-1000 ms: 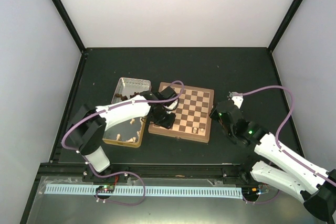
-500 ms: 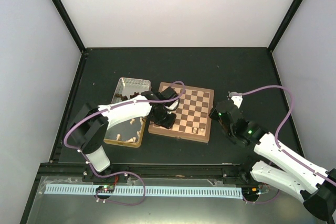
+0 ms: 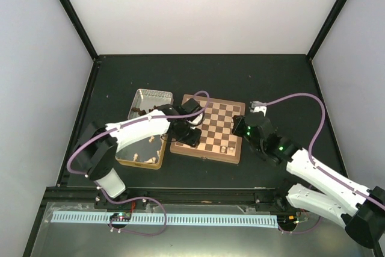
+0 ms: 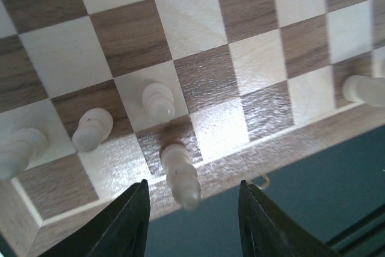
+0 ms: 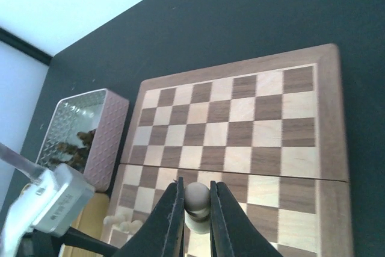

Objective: Set up the chess pieces on the board
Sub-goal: Place the chess piece on the chessboard.

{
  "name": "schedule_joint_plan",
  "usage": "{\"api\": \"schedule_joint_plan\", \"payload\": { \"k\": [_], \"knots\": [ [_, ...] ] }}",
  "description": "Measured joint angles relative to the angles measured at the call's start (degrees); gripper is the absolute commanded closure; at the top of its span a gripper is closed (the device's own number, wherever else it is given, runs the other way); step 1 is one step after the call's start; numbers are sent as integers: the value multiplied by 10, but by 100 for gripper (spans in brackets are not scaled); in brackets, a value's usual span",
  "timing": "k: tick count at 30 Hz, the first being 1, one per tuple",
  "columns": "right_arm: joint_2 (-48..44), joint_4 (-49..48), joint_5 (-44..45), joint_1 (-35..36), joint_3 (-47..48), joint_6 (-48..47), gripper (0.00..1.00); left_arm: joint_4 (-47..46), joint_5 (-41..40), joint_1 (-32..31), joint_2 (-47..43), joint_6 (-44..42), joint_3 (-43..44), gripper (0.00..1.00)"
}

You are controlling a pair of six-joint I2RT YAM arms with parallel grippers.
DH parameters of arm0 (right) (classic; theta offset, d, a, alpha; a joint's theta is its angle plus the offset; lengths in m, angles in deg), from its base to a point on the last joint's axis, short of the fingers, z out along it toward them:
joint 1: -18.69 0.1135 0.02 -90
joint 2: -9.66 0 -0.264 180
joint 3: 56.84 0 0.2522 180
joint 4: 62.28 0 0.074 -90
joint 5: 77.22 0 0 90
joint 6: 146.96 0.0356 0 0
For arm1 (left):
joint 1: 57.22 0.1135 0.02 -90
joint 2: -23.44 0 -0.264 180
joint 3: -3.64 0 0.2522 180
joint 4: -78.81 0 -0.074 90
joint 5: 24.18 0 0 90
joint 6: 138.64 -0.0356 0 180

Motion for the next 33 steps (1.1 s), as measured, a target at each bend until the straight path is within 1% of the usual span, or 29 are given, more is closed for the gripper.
{"api": "schedule_joint_plan", "payload": {
  "k": [2, 5, 7, 12, 14, 16, 19, 23, 28, 33],
  "knots": [
    [8, -18, -24, -1, 0, -7, 88, -2, 0, 2, -27, 1, -6, 53],
    [21, -50, -72, -9, 0, -7, 88, -26, 2, 7, -94, 4, -26, 48],
    [30, -78, -107, -17, -3, 2, 88, -64, 7, 16, -153, 9, -52, 45],
    [58, -135, -193, -36, -16, 17, 88, -160, 16, 30, -276, 20, -121, 42],
    [69, -136, -201, -37, -11, 6, 88, -186, 11, 31, -306, 25, -138, 41],
    [85, -126, -188, -37, 2, -24, 88, -211, -2, 31, -334, 30, -154, 40],
    [125, -118, -128, -38, 28, -99, 87, -242, -20, 34, -365, 37, -176, 39],
    [195, -120, -70, -38, 36, -166, 87, -257, -34, 38, -379, 40, -186, 39],
    [292, -115, -41, -38, 45, -216, 83, -260, -39, 42, -379, 40, -186, 39],
    [330, -118, -29, -38, 52, -254, 80, -260, -42, 46, -379, 40, -186, 38]
  ]
}}
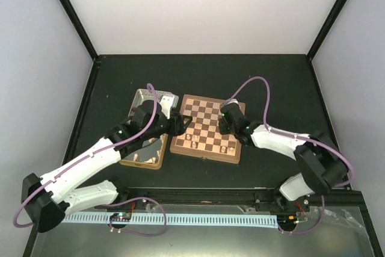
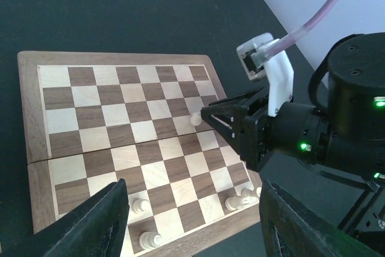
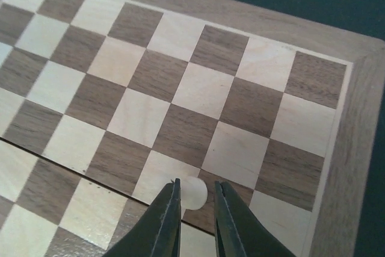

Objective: Set up the chess pieces on the board
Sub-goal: Place the chess piece on the chessboard.

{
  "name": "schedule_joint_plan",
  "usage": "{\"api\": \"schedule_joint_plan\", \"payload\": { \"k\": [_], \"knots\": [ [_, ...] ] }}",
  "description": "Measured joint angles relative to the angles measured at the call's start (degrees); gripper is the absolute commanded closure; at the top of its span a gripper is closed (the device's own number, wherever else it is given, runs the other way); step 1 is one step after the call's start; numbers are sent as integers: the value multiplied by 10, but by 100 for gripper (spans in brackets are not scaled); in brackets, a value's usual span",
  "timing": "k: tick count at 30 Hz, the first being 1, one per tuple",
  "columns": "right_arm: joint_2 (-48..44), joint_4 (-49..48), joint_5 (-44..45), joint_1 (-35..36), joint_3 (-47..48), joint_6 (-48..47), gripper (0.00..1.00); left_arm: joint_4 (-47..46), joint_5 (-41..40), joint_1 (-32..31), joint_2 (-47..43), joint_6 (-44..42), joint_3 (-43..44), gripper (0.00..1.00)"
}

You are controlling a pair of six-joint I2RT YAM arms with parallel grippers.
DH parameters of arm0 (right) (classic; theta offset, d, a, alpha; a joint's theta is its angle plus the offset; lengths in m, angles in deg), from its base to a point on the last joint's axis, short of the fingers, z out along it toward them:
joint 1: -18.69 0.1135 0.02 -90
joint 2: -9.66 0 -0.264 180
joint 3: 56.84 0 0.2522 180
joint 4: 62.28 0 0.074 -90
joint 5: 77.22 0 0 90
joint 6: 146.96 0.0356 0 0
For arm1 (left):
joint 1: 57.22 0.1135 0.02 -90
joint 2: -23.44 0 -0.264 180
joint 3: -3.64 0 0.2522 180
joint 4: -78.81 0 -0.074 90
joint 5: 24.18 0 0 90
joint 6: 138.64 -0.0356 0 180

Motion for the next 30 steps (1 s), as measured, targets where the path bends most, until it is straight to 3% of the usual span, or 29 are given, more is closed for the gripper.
{"api": "schedule_joint_plan", "payload": {
  "k": [6, 16, 23, 30],
  "knots": [
    [54, -2, -23, -6, 8, -23, 76, 0, -2, 3, 0, 0, -7, 38],
    [17, 36, -48, -24, 20, -11, 55, -1, -2, 8, 0, -1, -7, 38],
    [23, 116, -63, -25, 107, 19, 52, -1, -2, 8, 0, -1, -8, 37],
    [98, 205, -71, -25, 182, 70, 56, -1, -2, 12, 0, 0, -12, 37]
  ]
}}
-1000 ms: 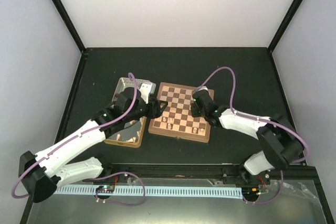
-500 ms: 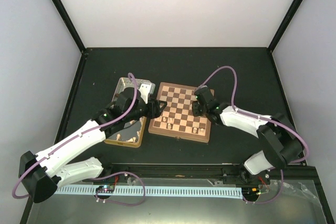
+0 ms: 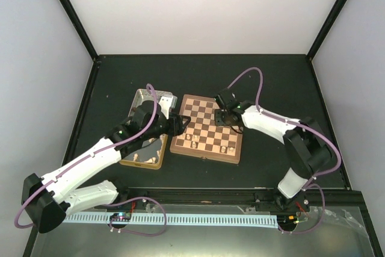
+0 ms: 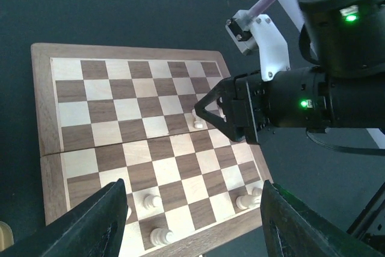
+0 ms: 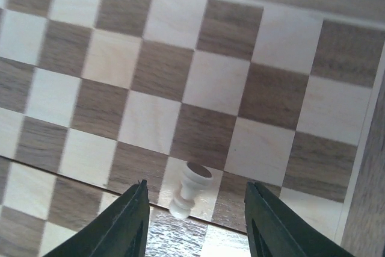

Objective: Set up the chess pieces on the board
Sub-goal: Place the chess piece on the chessboard, then pick up the chess piece from the chessboard.

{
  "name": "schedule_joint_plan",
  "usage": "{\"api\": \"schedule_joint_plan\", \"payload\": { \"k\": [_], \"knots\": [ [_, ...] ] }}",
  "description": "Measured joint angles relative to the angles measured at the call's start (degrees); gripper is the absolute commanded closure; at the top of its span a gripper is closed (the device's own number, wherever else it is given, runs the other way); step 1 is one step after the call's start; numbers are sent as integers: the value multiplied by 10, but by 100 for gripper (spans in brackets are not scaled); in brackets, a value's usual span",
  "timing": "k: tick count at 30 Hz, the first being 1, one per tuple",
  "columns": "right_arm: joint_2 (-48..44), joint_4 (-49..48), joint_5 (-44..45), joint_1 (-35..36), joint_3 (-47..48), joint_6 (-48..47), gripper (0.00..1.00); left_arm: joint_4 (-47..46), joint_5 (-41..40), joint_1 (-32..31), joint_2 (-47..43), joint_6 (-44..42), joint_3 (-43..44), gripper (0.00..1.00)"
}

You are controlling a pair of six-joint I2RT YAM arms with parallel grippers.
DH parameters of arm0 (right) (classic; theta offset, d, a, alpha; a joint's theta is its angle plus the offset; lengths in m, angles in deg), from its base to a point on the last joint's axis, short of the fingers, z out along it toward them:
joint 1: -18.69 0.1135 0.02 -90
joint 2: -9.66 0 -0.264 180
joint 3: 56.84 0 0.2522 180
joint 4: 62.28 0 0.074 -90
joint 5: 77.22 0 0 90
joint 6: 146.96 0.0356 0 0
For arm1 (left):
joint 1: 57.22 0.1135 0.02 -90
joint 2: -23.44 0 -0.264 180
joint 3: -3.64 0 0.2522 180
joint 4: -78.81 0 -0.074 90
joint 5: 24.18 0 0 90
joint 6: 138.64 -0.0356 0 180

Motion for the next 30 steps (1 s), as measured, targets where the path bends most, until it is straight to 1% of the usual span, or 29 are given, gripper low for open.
{"api": "schedule_joint_plan", "payload": {
  "k": [5, 18, 30],
  "knots": [
    [46, 49, -1, 0, 27, 24, 61, 0, 0, 2, 0, 0, -9, 37],
    [82, 85, -8, 0, 68, 40, 62, -1, 2, 6, 0, 2, -21, 37],
    [111, 96, 1, 0, 92, 49, 77, -1, 3, 8, 0, 2, -21, 37]
  ]
}}
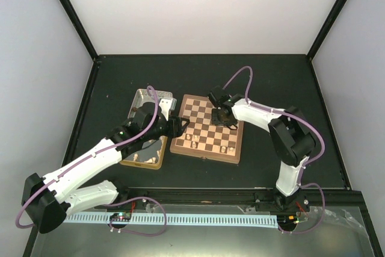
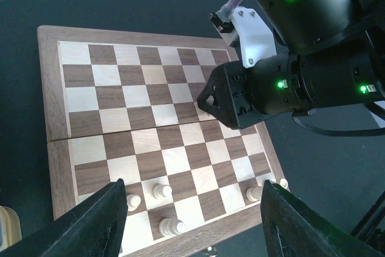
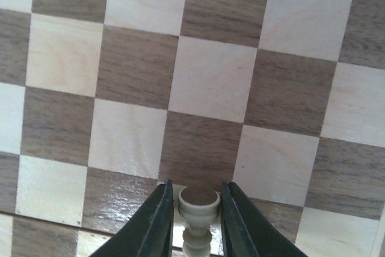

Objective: Set up the chess pieces on the board
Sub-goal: Pick up the chess piece from the chessboard.

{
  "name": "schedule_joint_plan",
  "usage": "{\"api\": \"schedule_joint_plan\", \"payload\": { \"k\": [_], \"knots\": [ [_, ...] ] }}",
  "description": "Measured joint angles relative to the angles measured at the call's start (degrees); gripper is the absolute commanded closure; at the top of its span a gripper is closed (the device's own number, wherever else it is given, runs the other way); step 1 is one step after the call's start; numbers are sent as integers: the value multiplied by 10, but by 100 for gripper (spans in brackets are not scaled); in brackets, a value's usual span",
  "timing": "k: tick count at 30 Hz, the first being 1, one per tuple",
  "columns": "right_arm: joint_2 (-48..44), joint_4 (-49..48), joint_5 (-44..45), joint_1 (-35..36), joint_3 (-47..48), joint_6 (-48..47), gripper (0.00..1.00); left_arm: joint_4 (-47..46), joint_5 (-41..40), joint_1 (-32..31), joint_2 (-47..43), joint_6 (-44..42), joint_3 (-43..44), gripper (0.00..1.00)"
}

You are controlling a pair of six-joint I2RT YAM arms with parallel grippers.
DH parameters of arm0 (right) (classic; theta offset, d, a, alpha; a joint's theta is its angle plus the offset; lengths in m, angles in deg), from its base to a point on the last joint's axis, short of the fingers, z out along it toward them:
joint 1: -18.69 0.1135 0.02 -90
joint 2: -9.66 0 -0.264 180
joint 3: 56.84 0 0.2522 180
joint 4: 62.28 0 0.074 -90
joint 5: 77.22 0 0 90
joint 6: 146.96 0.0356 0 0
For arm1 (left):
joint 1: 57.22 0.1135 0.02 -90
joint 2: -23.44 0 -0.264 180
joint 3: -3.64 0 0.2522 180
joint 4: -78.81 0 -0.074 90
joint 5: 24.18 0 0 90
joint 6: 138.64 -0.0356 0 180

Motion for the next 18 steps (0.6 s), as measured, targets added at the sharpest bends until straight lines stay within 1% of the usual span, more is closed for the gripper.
{"api": "schedule_joint_plan", "payload": {
  "k": [5, 9, 14, 16, 18],
  "knots": [
    [9, 0, 2, 0, 10, 3, 80, 0, 0, 0, 0, 0, 0, 37],
    [10, 1, 2, 0, 12, 4, 81, 0, 0, 1, 0, 0, 0, 37],
    [10, 1, 3, 0, 12, 5, 78, 0, 0, 1, 0, 0, 0, 37],
    [12, 2, 3, 0, 14, 5, 78, 0, 0, 1, 0, 0, 0, 37],
    [17, 4, 4, 0, 20, 5, 81, 0, 0, 1, 0, 0, 0, 37]
  ]
}}
